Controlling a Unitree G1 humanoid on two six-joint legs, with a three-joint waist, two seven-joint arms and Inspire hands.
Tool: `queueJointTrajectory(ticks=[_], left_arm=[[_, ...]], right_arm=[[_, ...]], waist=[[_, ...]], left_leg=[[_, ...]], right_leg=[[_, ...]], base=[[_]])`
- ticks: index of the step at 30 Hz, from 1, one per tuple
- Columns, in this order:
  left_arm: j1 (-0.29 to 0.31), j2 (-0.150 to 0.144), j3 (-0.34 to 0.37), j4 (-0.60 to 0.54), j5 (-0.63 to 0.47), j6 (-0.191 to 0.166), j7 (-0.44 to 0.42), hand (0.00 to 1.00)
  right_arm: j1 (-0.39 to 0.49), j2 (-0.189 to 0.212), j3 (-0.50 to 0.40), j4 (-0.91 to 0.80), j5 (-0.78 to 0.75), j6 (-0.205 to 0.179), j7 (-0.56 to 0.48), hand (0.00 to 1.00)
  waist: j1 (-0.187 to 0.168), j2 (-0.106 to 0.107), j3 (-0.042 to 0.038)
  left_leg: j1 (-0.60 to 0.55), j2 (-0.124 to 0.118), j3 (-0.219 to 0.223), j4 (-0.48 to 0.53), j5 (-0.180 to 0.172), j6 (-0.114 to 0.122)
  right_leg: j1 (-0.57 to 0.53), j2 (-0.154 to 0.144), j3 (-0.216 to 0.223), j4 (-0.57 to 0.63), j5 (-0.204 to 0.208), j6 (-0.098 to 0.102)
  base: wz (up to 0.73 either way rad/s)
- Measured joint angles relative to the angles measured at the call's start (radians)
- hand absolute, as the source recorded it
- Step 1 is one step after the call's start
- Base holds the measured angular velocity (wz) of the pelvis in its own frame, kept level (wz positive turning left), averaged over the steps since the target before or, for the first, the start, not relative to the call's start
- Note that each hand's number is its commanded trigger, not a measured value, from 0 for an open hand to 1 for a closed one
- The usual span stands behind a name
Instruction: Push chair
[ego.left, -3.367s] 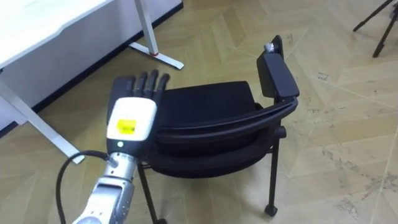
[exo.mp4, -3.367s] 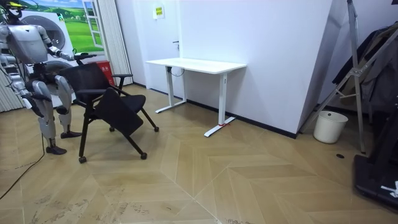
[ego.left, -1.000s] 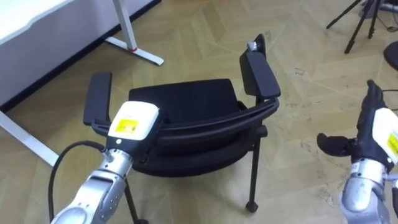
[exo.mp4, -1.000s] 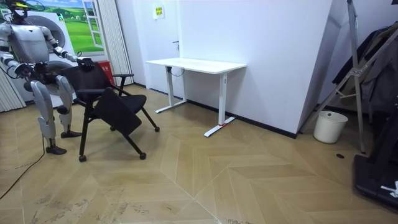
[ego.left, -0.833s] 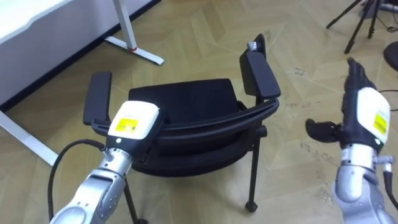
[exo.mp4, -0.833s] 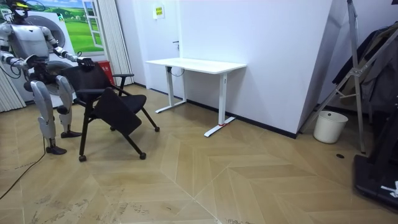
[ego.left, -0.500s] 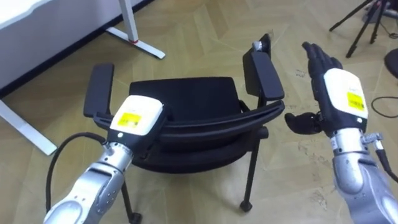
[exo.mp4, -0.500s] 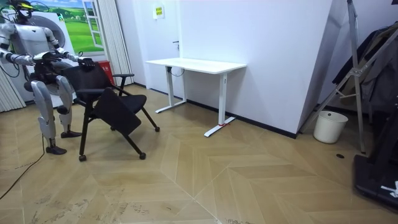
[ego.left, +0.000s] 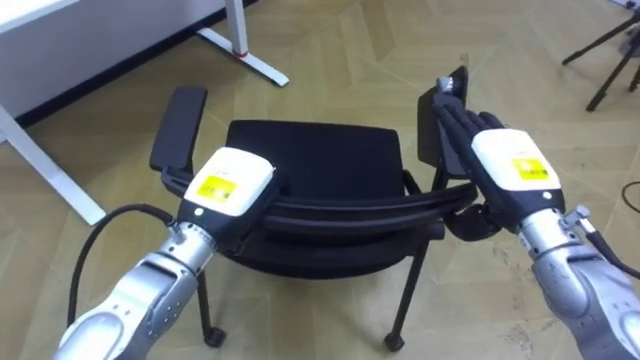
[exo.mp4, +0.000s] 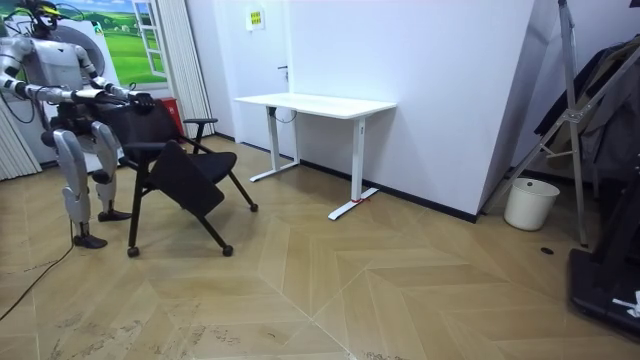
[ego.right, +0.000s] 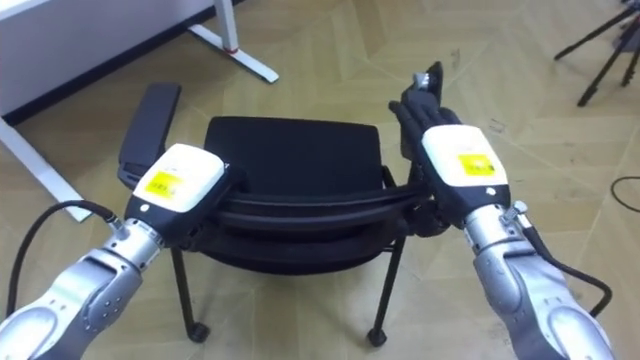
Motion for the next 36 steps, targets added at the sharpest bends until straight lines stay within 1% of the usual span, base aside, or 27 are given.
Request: queueJointTrajectory(ticks=[2,5,6,8,10,12,13,14,15,16,17,18,19,20,22,23,25,28,32,34,36], left_arm=[[0.0,0.005,-0.007,0.0,-0.001,-0.004,0.004,1.0],[0.0,0.006,-0.016,0.0,-0.001,-0.007,0.009,1.0],[0.0,0.007,-0.019,0.0,-0.001,-0.01,0.01,1.0],[0.0,0.01,-0.022,0.0,-0.001,-0.011,0.012,1.0],[0.0,0.015,-0.022,0.0,-0.002,-0.012,0.02,1.0],[-0.001,0.023,-0.024,0.003,-0.006,-0.011,0.023,1.0],[-0.002,0.024,-0.027,0.009,-0.008,-0.011,0.027,1.0],[-0.002,0.023,-0.029,0.031,-0.012,-0.014,0.04,1.0],[-0.004,0.055,-0.019,0.034,-0.028,-0.029,0.055,1.0],[-0.007,0.079,-0.011,0.026,-0.03,-0.035,0.066,1.0],[-0.016,0.085,-0.002,0.035,-0.037,-0.037,0.078,1.0],[-0.032,0.052,-0.003,0.055,-0.033,-0.017,0.074,1.0],[-0.043,0.045,-0.003,0.068,-0.034,-0.014,0.072,1.0],[-0.061,0.044,-0.014,0.08,-0.035,-0.011,0.069,1.0],[-0.074,0.037,-0.035,0.081,-0.035,0.002,0.066,1.0],[-0.077,0.031,-0.044,0.081,-0.033,0.004,0.066,1.0],[-0.077,0.027,-0.067,0.081,-0.033,0.002,0.066,1.0],[-0.075,0.02,-0.074,0.081,-0.025,-0.001,0.064,1.0],[-0.074,-0.004,-0.074,0.091,-0.007,0.002,0.059,1.0],[-0.072,-0.019,-0.074,0.1,-0.003,0.01,0.057,1.0],[-0.072,-0.035,-0.074,0.115,-0.003,0.012,0.052,1.0]], right_arm=[[0.0,-0.014,0.02,-0.001,0.0,-0.005,0.011,0.0],[0.0,-0.022,0.04,-0.002,0.0,-0.01,0.023,0.0],[0.0,-0.028,0.046,-0.002,0.0,-0.017,0.03,0.0],[0.0,-0.036,0.052,-0.002,0.0,-0.027,0.04,0.0],[0.0,-0.038,0.054,-0.007,0.0,-0.03,0.043,0.0],[0.0,-0.038,0.066,-0.014,0.003,-0.031,0.043,0.0],[0.0,-0.038,0.071,-0.014,0.004,-0.031,0.043,0.0],[-0.001,-0.034,0.091,-0.013,0.004,-0.034,0.043,0.0],[-0.006,-0.011,0.102,-0.025,-0.001,-0.046,0.044,0.0],[-0.008,-0.006,0.11,-0.042,-0.002,-0.047,0.044,0.0],[-0.014,-0.028,0.137,-0.064,-0.002,-0.05,0.046,0.0],[-0.016,-0.032,0.153,-0.071,-0.004,-0.045,0.057,0.0],[-0.02,-0.03,0.165,-0.071,-0.004,-0.041,0.064,0.0],[-0.031,-0.031,0.187,-0.071,-0.005,-0.041,0.081,0.0],[-0.033,-0.033,0.208,-0.071,-0.006,-0.042,0.105,0.0],[-0.033,-0.032,0.214,-0.071,-0.012,-0.042,0.119,0.0],[-0.033,-0.032,0.228,-0.071,-0.032,-0.037,0.131,0.0],[-0.033,-0.031,0.246,-0.07,-0.04,-0.036,0.133,0.0],[-0.034,-0.024,0.246,-0.036,-0.057,-0.042,0.121,0.0],[-0.034,-0.015,0.245,-0.023,-0.072,-0.038,0.113,0.0],[-0.034,-0.013,0.245,-0.011,-0.077,-0.034,0.103,0.0]], waist=[[0.004,0.0,0.0],[0.014,-0.002,0.0002],[0.017,-0.003,0.0003],[0.017,-0.004,-0.0003],[0.019,-0.005,0.0003],[0.017,-0.005,0.0004],[0.016,-0.003,0.0023],[0.014,0.024,0.0162],[0.016,0.018,0.0129],[0.027,-0.001,0.014],[0.025,-0.012,0.0158],[0.021,0.007,0.014],[0.022,0.007,0.0139],[0.018,0.008,0.0143],[0.008,0.01,0.0129],[0.007,0.009,0.0124],[0.015,0.014,0.0091],[0.021,0.013,0.0077],[0.026,0.016,0.0066],[0.027,0.023,0.0022],[0.024,0.035,-0.0039]], left_leg=[[0.003,0.0,-0.005,0.0,0.0,0.0],[0.012,0.0,-0.013,0.0,0.0,0.0],[0.014,-0.001,-0.025,0.0,0.0,0.0],[0.017,-0.001,-0.034,0.0,0.0,0.0],[0.019,-0.001,-0.046,0.003,0.0,0.0],[0.022,0.0,-0.081,0.019,0.0,0.001],[0.025,0.003,-0.092,0.028,0.001,0.002],[0.035,0.029,-0.139,0.044,0.002,0.005],[0.022,0.062,-0.159,0.056,0.002,0.005],[0.001,0.055,-0.153,0.068,-0.001,0.003],[-0.003,0.039,-0.145,0.078,-0.031,-0.01],[-0.004,0.051,-0.145,0.073,-0.046,-0.007],[-0.004,0.045,-0.146,0.057,-0.04,-0.009],[-0.004,0.035,-0.139,0.028,-0.028,-0.009],[-0.001,0.033,-0.131,0.013,-0.024,-0.012],[-0.001,0.029,-0.126,0.013,-0.024,-0.013],[0.0,0.019,-0.11,0.016,-0.024,-0.012],[0.0,0.014,-0.108,0.016,-0.024,-0.012],[0.002,0.013,-0.108,0.021,-0.024,-0.012],[0.006,0.013,-0.108,0.019,-0.024,-0.012],[0.006,0.013,-0.107,0.018,-0.024,-0.012]], right_leg=[[0.005,0.0,0.0,0.0,0.0,0.0],[0.014,0.0,0.0,0.003,0.0,0.0],[0.019,0.0,0.0,0.003,0.0,0.0],[0.023,0.0,0.0,0.004,0.0,0.0],[0.019,0.001,0.0,0.018,-0.006,-0.012],[-0.007,0.001,0.012,0.084,-0.021,-0.04],[-0.022,0.001,0.016,0.124,-0.025,-0.049],[-0.088,0.03,0.029,0.222,-0.057,-0.117],[-0.122,0.123,0.107,0.093,-0.037,-0.153],[-0.134,0.139,0.117,0.023,0.032,-0.153],[-0.146,0.123,0.053,0.017,0.091,-0.144],[-0.146,0.13,0.037,0.022,0.088,-0.142],[-0.147,0.127,0.038,0.021,0.087,-0.141],[-0.149,0.124,0.036,0.017,0.086,-0.14],[-0.149,0.123,0.027,0.018,0.082,-0.134],[-0.149,0.125,0.028,0.018,0.083,-0.13],[-0.148,0.117,0.031,0.018,0.089,-0.119],[-0.146,0.111,0.028,0.018,0.092,-0.114],[-0.135,0.106,0.013,0.018,0.092,-0.114],[-0.133,0.105,0.012,0.018,0.092,-0.114],[-0.132,0.103,0.008,0.019,0.092,-0.114]], base=[[0.02],[0.01],[0.06],[0.07],[-0.02],[-0.02],[-0.15],[-0.3],[-0.29],[-0.05],[0.23],[0.28],[0.19],[0.18],[0.21],[0.08],[-0.02],[0.04],[0.11],[0.0],[0.05]])
